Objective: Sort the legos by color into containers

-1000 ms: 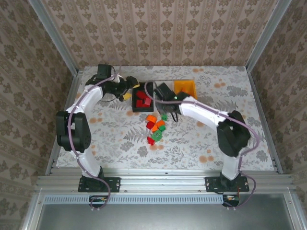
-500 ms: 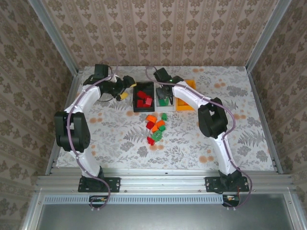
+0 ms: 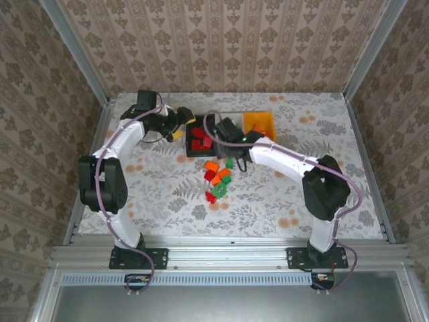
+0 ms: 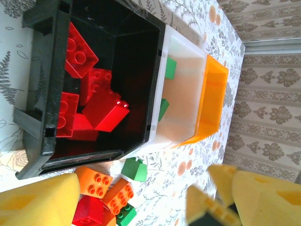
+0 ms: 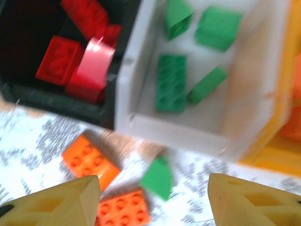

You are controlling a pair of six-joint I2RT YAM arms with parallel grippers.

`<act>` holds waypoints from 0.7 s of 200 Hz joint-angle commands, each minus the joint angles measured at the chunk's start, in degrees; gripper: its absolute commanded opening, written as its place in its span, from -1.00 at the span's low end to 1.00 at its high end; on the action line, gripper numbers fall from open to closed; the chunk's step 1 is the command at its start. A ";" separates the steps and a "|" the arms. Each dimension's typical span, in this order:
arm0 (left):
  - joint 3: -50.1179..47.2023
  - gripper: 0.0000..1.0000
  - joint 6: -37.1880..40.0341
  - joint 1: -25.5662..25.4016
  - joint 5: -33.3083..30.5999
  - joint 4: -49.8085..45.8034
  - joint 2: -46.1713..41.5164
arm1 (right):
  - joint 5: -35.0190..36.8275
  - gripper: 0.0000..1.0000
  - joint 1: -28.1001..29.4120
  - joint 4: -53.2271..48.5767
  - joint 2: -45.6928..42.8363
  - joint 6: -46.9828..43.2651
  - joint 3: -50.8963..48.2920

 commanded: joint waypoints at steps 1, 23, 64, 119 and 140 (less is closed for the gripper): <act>0.04 0.71 0.51 -0.35 -0.06 -0.13 -0.98 | 2.27 0.30 1.81 0.93 2.27 6.24 0.08; 0.24 0.71 0.74 -0.71 -0.08 -0.30 -1.15 | 2.70 0.37 1.79 0.86 4.15 10.66 -0.38; 0.34 0.71 1.24 -0.89 -0.51 -0.73 -1.69 | 5.43 0.37 1.91 0.18 8.09 15.56 0.55; 0.52 0.71 1.24 -0.80 -0.44 -0.84 -1.60 | 5.53 0.25 0.92 -0.66 12.70 17.04 1.94; 0.52 0.71 1.16 -0.81 -0.44 -0.84 -1.55 | 5.93 0.14 0.36 -0.06 13.53 17.49 1.78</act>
